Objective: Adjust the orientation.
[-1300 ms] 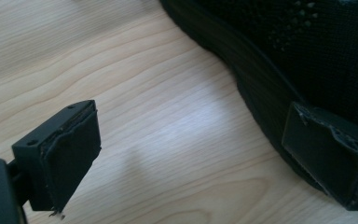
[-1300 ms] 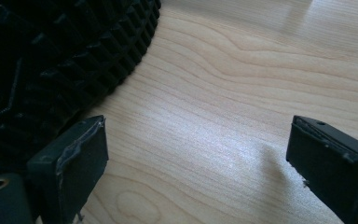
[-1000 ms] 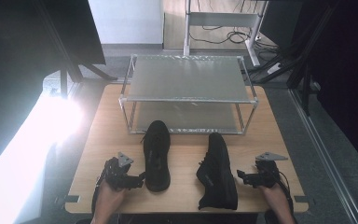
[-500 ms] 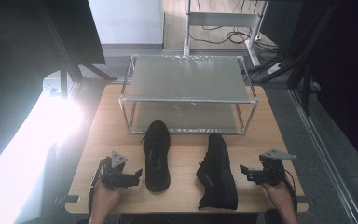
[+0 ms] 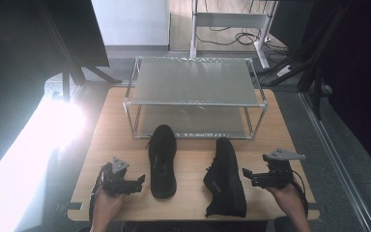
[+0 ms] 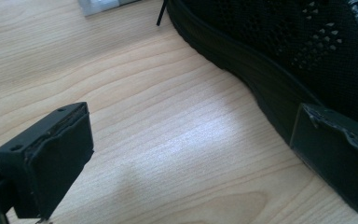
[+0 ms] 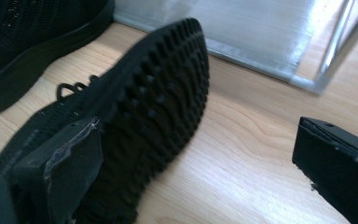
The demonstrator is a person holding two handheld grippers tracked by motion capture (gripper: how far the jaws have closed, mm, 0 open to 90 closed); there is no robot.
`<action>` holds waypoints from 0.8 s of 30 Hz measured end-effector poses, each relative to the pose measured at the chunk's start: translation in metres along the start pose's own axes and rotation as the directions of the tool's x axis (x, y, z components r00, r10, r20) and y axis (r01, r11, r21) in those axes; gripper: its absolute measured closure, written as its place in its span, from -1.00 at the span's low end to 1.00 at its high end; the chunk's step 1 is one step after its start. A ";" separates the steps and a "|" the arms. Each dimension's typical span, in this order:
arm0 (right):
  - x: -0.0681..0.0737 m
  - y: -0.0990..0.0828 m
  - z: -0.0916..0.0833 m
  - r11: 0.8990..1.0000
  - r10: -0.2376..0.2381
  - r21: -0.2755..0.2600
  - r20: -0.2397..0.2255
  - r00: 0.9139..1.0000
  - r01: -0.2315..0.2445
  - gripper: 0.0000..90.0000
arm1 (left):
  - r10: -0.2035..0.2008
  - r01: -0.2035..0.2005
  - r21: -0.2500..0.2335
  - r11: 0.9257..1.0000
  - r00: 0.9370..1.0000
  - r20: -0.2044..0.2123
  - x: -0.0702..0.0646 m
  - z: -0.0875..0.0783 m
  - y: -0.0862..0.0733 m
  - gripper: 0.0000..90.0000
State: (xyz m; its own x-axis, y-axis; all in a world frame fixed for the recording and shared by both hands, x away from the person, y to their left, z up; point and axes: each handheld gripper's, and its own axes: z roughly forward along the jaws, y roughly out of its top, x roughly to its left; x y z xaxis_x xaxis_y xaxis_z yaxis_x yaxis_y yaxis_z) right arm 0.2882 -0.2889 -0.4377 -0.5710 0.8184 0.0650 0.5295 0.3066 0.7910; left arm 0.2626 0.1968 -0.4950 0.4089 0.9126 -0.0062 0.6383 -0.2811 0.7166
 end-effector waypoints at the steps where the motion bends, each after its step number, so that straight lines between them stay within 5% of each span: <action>1: 0.002 0.002 0.001 1.000 -0.005 -0.002 0.002 1.000 0.005 -0.96 | 0.001 -0.001 0.001 1.000 1.000 0.001 0.000 0.000 0.000 -1.00; 15: 0.012 -0.001 0.021 0.999 -0.030 -0.033 -0.011 0.999 0.029 -0.98 | -0.002 0.002 0.011 1.000 1.000 0.003 0.001 0.001 0.000 -1.00; 24: -0.001 -0.008 0.011 0.999 0.003 -0.051 0.005 1.000 -0.003 -0.98 | -0.013 0.013 0.010 1.000 1.000 -0.001 0.004 -0.001 -0.001 -1.00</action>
State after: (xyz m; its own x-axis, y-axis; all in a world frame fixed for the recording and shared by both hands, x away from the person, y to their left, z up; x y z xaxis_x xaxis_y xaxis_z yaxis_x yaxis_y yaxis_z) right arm 0.2916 -0.2869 -0.4513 -0.5666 0.8215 0.0643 0.4983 0.2794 0.8207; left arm 0.2627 0.2008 -0.4950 0.3999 0.9164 -0.0143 0.6499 -0.2726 0.7095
